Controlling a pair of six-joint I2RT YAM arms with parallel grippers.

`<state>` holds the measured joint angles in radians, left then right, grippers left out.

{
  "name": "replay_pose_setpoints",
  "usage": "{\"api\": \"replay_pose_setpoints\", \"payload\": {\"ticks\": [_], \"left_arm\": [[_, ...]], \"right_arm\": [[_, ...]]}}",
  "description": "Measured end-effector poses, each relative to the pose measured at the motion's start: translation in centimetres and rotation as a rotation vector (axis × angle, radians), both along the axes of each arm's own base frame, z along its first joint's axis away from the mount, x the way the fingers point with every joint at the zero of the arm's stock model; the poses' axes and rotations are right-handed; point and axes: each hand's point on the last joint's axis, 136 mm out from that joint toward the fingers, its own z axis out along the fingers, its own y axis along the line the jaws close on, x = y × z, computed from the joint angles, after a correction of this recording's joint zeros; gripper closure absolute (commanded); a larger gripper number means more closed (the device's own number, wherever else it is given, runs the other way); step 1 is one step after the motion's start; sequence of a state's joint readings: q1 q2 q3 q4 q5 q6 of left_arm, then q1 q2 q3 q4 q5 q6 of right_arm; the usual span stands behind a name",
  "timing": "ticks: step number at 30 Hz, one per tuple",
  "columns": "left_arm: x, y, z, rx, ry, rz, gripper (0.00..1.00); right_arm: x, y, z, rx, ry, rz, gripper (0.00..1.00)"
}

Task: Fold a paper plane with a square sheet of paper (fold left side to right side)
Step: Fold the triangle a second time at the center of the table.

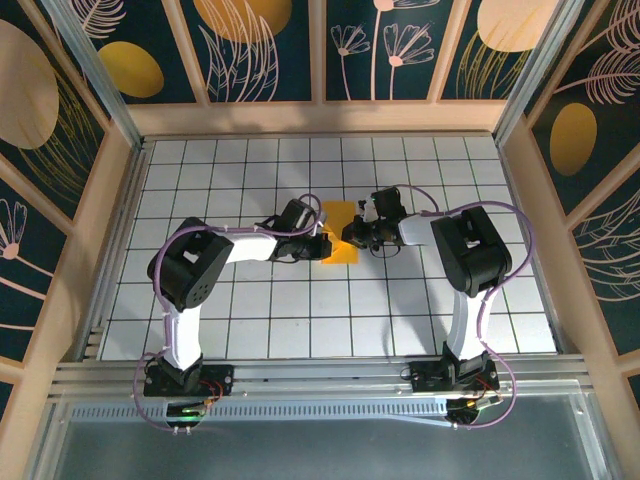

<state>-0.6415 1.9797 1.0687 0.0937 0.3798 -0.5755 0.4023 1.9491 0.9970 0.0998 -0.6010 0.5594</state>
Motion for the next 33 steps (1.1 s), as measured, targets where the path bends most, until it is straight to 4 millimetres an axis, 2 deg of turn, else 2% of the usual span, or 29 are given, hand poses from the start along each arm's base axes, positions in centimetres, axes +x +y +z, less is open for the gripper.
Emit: {"api": "replay_pose_setpoints", "payload": {"ticks": [13,16,19,24,28,33], "left_arm": [[0.0,0.0,-0.1,-0.001,-0.008,-0.001,1.00],[0.0,0.0,-0.1,-0.001,-0.009,-0.001,1.00],[0.0,0.0,0.0,-0.002,-0.009,-0.001,1.00],[0.1,0.0,0.1,-0.001,-0.010,0.000,1.00],[0.3,-0.3,0.5,-0.010,-0.008,-0.001,1.00],[1.2,-1.2,2.1,-0.041,-0.031,-0.010,1.00]], "right_arm": [[1.1,-0.8,1.4,0.005,-0.025,-0.029,1.00],[1.2,-0.9,1.1,0.003,-0.020,-0.031,1.00],[1.2,-1.3,0.0,-0.011,0.003,-0.037,1.00],[1.3,-1.4,-0.1,-0.011,0.009,-0.035,1.00],[1.3,-1.4,-0.1,-0.011,0.007,-0.033,1.00],[1.3,-1.4,-0.1,-0.011,0.008,-0.033,1.00]]}}
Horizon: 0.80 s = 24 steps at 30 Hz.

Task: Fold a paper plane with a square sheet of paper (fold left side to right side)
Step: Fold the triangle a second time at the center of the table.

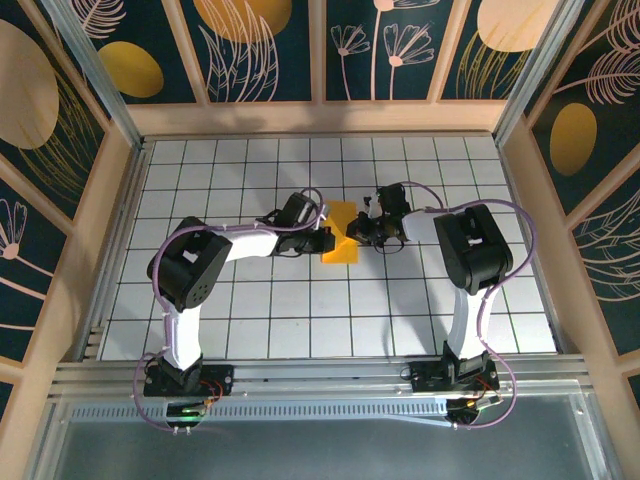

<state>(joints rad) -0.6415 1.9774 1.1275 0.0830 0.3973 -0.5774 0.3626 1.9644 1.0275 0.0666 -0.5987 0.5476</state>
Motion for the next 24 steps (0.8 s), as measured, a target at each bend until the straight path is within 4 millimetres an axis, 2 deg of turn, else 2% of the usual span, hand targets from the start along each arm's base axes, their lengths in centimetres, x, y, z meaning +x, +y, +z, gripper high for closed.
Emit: {"api": "replay_pose_setpoints", "payload": {"ticks": [8,16,24], "left_arm": [[0.1,-1.0,1.2,-0.046,0.001,-0.030,1.00],[-0.1,-1.3,-0.3,-0.042,0.036,-0.045,1.00],[-0.1,-1.7,-0.6,-0.041,0.041,-0.051,1.00]], "right_arm": [[0.0,0.0,0.0,0.000,0.000,0.000,1.00],[0.0,0.0,0.0,0.000,0.000,0.000,1.00],[0.0,0.0,0.0,-0.002,0.000,0.000,1.00]]}}
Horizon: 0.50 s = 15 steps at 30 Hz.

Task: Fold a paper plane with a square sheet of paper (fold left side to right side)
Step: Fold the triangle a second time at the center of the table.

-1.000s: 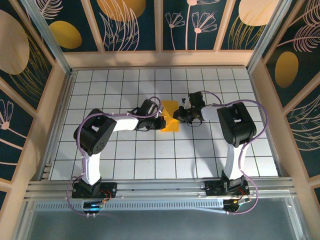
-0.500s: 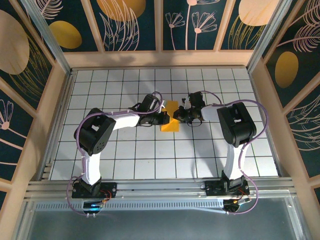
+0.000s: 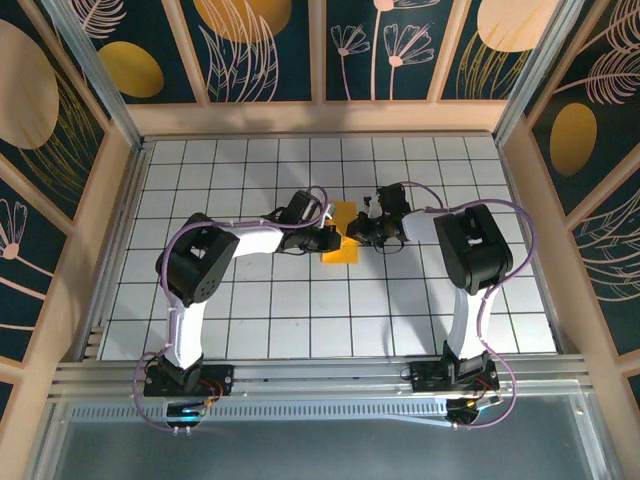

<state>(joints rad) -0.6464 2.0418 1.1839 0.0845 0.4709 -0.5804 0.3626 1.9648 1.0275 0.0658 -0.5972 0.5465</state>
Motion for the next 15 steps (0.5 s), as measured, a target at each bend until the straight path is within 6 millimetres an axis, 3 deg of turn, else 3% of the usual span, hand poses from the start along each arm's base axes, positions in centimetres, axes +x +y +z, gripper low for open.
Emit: {"api": "replay_pose_setpoints", "payload": {"ticks": [15], "left_arm": [[-0.4,0.0,-1.5,0.064,-0.018,-0.032,1.00]], "right_arm": [[-0.1,0.0,-0.1,-0.007,-0.010,0.011,1.00]]}}
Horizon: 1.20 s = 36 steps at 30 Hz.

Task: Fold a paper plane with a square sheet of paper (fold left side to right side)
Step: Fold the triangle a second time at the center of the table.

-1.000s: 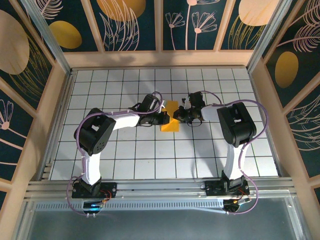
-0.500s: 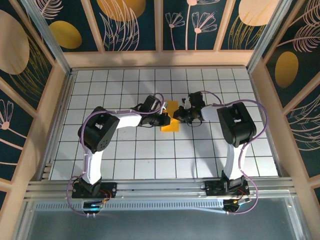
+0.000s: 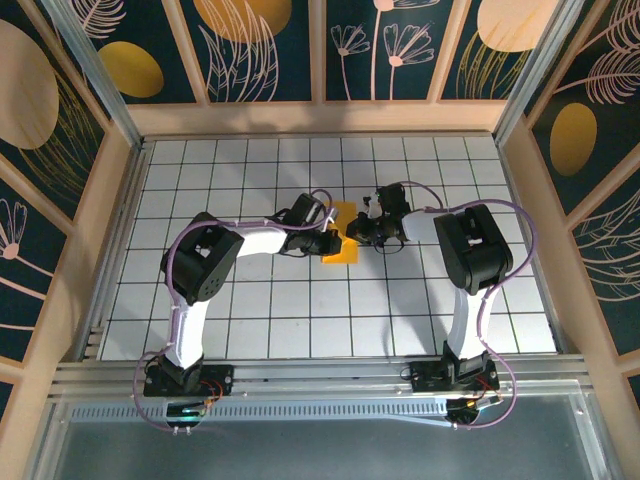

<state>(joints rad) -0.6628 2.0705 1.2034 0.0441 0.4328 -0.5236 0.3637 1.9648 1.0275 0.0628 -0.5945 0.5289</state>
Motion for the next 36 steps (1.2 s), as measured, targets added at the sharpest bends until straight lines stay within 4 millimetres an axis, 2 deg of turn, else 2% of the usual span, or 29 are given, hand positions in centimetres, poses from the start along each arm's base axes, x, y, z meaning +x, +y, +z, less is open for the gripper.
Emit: {"api": "replay_pose_setpoints", "payload": {"ticks": [9,24,36], "left_arm": [[-0.2,0.3,0.0,0.033,-0.064,-0.036,1.00],[-2.3,3.6,0.0,0.139,-0.142,-0.064,1.00],[-3.6,5.2,-0.2,0.163,-0.160,-0.062,0.99]], "right_arm": [[0.0,0.0,-0.1,-0.001,0.000,0.001,1.00],[0.0,0.0,0.0,-0.004,0.000,0.005,1.00],[0.0,0.0,0.0,-0.004,0.001,0.005,1.00]]}}
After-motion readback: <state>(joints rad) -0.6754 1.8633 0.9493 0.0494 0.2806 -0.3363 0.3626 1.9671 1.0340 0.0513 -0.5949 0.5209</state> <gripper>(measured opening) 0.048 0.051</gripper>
